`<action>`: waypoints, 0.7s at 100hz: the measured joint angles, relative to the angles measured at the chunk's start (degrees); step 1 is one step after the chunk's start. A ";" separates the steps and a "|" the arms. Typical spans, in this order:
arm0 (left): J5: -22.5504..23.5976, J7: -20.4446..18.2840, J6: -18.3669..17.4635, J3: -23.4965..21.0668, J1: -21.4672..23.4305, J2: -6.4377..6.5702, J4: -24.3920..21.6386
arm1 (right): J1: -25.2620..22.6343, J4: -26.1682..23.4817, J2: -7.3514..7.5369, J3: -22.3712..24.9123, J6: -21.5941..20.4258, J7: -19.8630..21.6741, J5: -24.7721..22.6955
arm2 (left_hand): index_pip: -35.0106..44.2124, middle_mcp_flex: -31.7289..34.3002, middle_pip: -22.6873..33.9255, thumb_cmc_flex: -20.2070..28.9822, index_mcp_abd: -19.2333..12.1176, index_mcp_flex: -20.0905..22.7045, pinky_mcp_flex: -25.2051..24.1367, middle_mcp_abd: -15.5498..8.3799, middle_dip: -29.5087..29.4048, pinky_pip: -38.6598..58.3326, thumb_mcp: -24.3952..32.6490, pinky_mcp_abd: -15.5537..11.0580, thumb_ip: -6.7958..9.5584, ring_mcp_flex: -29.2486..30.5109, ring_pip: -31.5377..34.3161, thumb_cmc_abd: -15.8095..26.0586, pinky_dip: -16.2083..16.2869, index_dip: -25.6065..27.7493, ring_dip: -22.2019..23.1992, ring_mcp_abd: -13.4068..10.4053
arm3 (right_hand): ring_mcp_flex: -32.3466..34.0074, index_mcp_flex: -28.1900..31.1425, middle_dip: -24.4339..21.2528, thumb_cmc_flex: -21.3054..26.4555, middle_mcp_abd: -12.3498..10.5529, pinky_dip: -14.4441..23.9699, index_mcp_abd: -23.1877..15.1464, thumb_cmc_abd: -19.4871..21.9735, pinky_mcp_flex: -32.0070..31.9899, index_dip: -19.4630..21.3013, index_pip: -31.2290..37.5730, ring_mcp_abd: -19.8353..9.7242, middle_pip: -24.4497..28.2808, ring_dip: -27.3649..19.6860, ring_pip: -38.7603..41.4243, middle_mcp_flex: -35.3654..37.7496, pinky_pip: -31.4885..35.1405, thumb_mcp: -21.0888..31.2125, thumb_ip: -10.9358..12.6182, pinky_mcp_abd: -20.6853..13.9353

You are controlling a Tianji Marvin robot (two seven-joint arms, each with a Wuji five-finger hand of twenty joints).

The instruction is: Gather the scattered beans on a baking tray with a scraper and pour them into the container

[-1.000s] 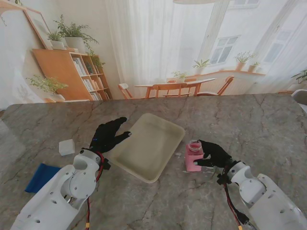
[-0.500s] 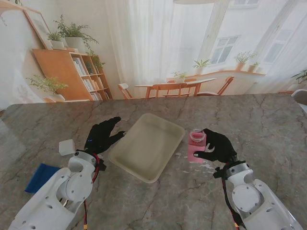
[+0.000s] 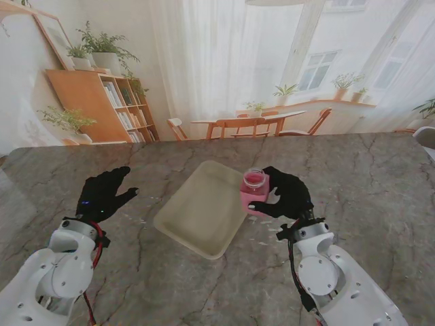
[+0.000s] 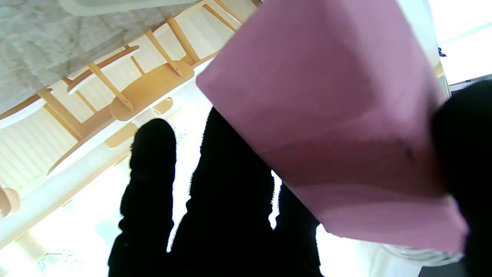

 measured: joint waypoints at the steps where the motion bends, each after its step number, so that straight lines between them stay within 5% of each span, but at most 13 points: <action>1: 0.38 -0.49 -0.25 -0.48 0.17 0.10 -0.15 | 0.16 0.01 -0.05 -0.27 0.16 -0.13 -0.03 | 0.00 0.00 0.00 0.00 0.00 0.00 -0.11 -0.01 0.00 0.00 0.00 0.00 0.00 0.00 0.00 -0.01 0.00 0.00 0.00 0.00 | 0.00 0.00 0.00 0.00 0.00 0.00 0.00 0.00 0.00 0.00 0.00 0.00 0.00 0.00 0.00 0.00 0.00 0.00 0.00 0.00; 26: 2.96 -16.47 -9.54 -8.46 -0.41 3.34 0.63 | 2.91 0.97 -1.66 -4.89 2.81 -2.09 1.82 | -0.23 -1.49 -0.21 -0.19 0.41 -0.76 -1.93 -0.13 0.00 0.00 0.00 0.00 0.00 -1.28 -0.20 -0.18 0.00 0.44 0.00 -0.33 | 0.00 0.00 0.00 0.30 0.00 0.01 0.00 0.00 0.00 -0.01 0.01 0.00 0.00 0.00 0.04 0.01 0.00 -0.49 -0.01 0.00; 47: 3.03 -25.09 -16.03 -8.46 -8.73 5.62 11.08 | 3.71 1.61 -2.29 -6.15 3.31 -1.99 2.65 | -1.60 -4.44 -1.06 -2.25 0.95 -4.27 -3.45 -0.75 0.06 -1.66 -0.18 0.00 0.00 -2.79 -1.35 -1.26 0.00 -0.14 -0.08 -1.09 | 0.01 0.00 0.00 0.48 0.00 0.01 0.00 0.00 0.00 -0.01 0.02 0.00 0.00 0.00 0.04 0.01 0.00 -0.51 -0.01 0.00; 70: 3.60 -28.96 -21.83 -5.53 -16.01 8.01 21.27 | 3.60 1.56 -2.33 -6.19 3.45 -1.09 2.96 | -5.08 -9.83 -2.43 -4.43 2.78 -10.01 -6.53 -0.67 0.10 -4.66 -0.48 -1.44 0.00 -7.56 -2.50 -1.94 0.00 -2.29 -0.56 -1.67 | 0.01 0.00 0.00 0.76 0.00 0.01 0.00 0.00 0.00 -0.01 0.02 0.00 0.00 0.01 0.05 0.01 0.00 -0.97 -0.01 0.00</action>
